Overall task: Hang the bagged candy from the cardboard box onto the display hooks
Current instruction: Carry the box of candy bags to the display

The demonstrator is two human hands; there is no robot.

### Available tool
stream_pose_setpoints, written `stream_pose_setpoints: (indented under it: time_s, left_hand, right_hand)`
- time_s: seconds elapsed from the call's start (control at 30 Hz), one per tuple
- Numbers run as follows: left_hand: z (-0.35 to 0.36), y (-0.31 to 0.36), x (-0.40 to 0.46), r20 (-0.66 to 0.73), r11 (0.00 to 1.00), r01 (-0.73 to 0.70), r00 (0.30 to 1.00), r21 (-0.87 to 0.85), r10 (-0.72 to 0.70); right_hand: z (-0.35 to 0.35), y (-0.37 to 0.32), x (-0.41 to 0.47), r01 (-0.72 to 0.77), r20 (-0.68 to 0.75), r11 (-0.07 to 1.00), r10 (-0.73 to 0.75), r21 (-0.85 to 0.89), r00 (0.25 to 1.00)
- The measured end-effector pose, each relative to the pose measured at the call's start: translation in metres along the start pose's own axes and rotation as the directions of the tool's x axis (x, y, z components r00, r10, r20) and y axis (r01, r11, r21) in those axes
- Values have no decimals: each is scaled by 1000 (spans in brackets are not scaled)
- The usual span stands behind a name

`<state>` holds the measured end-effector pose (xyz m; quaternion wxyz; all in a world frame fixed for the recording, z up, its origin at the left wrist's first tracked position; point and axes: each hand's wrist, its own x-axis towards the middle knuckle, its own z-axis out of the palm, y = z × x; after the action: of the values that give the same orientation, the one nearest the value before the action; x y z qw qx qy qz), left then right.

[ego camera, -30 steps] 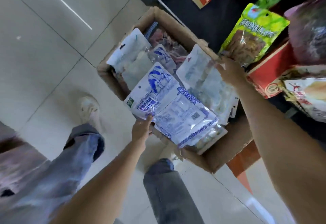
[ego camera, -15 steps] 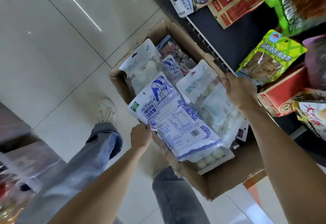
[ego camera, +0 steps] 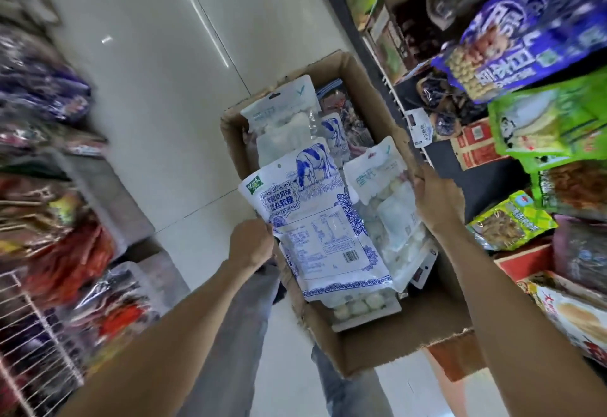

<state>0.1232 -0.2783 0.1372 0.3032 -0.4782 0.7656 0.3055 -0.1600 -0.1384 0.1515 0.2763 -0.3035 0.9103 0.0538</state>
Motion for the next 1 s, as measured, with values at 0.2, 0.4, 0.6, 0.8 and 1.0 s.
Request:
stream_pose_setpoints:
  time_s: [0.2, 0.4, 0.6, 0.8, 1.0]
  left_hand:
    - [-152, -38, 32, -28, 994, -11, 1000, 105, 14]
    - [-283, -67, 84, -181, 992, 66, 983, 110, -45]
    - [-412, -73, 143, -306, 990, 131, 946, 59, -107]
    - [-528, -99, 216, -375, 987, 139, 922, 78, -100]
    - [-654, -138, 323, -372, 990, 126, 923, 57, -96]
  right_hand:
    - [-86, -121, 45, 53, -71, 997, -49, 53, 996]
    - [-169, -224, 113, 159, -154, 985, -147, 70, 977]
    - [-250, -312, 195, 258, -240, 958, -224, 121, 944]
    - [-324, -407, 283, 274, -253, 951, -232, 144, 939]
    - [-365, -525, 394, 262, -249, 956, -225, 128, 942]
